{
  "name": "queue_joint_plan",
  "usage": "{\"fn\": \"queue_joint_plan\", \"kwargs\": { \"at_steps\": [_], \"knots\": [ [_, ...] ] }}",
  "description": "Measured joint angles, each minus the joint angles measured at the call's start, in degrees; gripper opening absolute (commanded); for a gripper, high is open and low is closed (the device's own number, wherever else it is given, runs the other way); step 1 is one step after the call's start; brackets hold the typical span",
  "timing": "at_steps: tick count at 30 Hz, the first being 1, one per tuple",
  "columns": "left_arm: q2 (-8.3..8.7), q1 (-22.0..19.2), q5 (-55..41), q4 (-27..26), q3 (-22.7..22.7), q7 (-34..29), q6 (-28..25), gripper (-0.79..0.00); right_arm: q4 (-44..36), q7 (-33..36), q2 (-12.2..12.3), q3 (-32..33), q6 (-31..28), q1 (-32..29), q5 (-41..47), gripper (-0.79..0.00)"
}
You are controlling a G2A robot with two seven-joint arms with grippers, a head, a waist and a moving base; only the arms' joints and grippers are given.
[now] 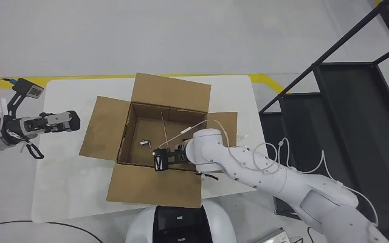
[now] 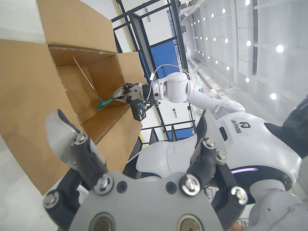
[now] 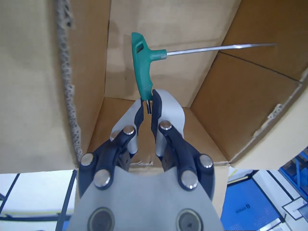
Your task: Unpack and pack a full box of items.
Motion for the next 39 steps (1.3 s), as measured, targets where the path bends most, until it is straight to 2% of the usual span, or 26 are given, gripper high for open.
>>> {"fn": "queue_joint_plan", "kwargs": {
  "at_steps": [12, 23, 39],
  "knots": [
    [0.0, 0.0, 0.0, 0.0, 0.0, 0.0, 0.0, 0.0, -8.35, -8.95, 3.95, 8.5, -4.66, -8.77, -1.11, -0.785],
    [0.0, 0.0, 0.0, 0.0, 0.0, 0.0, 0.0, 0.0, -12.37, -17.03, 5.31, 12.63, -2.0, -14.5, -5.82, -0.785],
    [0.0, 0.0, 0.0, 0.0, 0.0, 0.0, 0.0, 0.0, -18.52, -30.32, 7.84, 19.82, -4.89, -24.9, -7.65, -0.785]
  ]
}}
